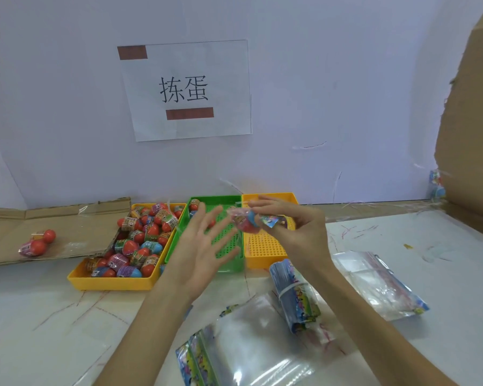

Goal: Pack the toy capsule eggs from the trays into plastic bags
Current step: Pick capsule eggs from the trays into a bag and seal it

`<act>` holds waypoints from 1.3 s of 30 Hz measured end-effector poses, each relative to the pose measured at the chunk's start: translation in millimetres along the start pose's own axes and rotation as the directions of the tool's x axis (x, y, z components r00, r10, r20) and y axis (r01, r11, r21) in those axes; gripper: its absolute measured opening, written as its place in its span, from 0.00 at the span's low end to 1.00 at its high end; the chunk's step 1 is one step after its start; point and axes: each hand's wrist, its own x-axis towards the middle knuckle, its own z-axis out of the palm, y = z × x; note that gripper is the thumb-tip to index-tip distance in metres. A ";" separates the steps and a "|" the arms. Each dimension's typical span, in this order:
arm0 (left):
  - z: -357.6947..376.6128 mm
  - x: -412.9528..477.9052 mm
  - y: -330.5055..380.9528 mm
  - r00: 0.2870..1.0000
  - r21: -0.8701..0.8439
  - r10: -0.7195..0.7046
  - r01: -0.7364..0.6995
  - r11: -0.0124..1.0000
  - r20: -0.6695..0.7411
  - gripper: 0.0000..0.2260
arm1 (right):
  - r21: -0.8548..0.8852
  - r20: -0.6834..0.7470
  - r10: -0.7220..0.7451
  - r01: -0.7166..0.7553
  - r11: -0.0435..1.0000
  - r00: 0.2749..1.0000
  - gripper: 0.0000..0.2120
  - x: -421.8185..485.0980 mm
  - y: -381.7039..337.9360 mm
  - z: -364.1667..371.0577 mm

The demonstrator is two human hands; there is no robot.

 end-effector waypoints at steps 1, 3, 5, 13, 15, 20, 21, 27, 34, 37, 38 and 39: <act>-2.7 -0.8 1.3 0.996 -0.015 -0.088 0.088 0.996 0.010 0.28 | -0.132 0.025 -0.087 0.089 0.987 0.996 0.14 0.1 1.5 -0.4; -2.9 -4.9 2.3 0.979 -0.029 -0.178 0.182 0.983 0.102 0.31 | -0.314 0.134 -0.185 0.219 0.924 0.974 0.16 -0.6 2.6 1.2; -1.6 -5.6 0.1 0.984 0.035 -0.137 0.134 0.990 0.114 0.28 | -0.398 0.240 -0.161 0.249 0.883 0.957 0.16 -3.4 3.4 3.5; -2.6 -0.2 -1.3 0.978 0.217 0.183 -0.158 0.963 -0.098 0.18 | -0.037 0.021 0.130 -0.130 0.991 0.991 0.13 2.6 3.8 -8.9; -2.2 -0.7 -3.0 0.979 0.242 0.196 -0.177 0.954 -0.056 0.18 | 0.000 -0.046 0.267 -0.268 0.964 0.962 0.10 6.5 6.7 -10.7; 2.2 -1.4 -5.8 0.967 0.240 0.255 -0.251 0.938 0.016 0.17 | 0.002 0.103 0.574 -0.578 0.816 0.812 0.23 5.0 15.1 -7.4; 3.5 -1.2 -6.6 0.963 0.231 0.268 -0.262 0.937 0.006 0.17 | 0.039 0.117 0.572 -0.579 0.815 0.812 0.21 4.3 14.7 -6.7; 5.6 -0.5 -14.3 0.944 0.167 0.327 -0.316 0.934 -0.041 0.14 | 0.204 0.078 0.519 -0.523 0.828 0.851 0.10 4.7 9.6 -4.3; 8.4 -2.3 -19.7 0.937 0.306 0.336 -0.293 0.906 -0.098 0.08 | 0.154 -0.003 0.514 -0.507 0.848 0.858 0.05 6.0 10.2 -5.2; 9.1 -2.3 -18.0 0.938 0.292 0.326 -0.281 0.914 -0.117 0.10 | 0.202 0.096 0.535 -0.543 0.815 0.839 0.06 5.9 10.5 -5.6; 8.8 -2.1 -16.8 0.942 0.266 0.313 -0.274 0.924 -0.118 0.10 | 0.231 0.136 0.549 -0.565 0.792 0.825 0.07 6.1 11.2 -6.1; 8.2 -1.9 -15.7 0.947 0.238 0.299 -0.265 0.934 -0.117 0.10 | 0.253 0.168 0.562 -0.587 0.769 0.810 0.07 6.2 11.5 -6.6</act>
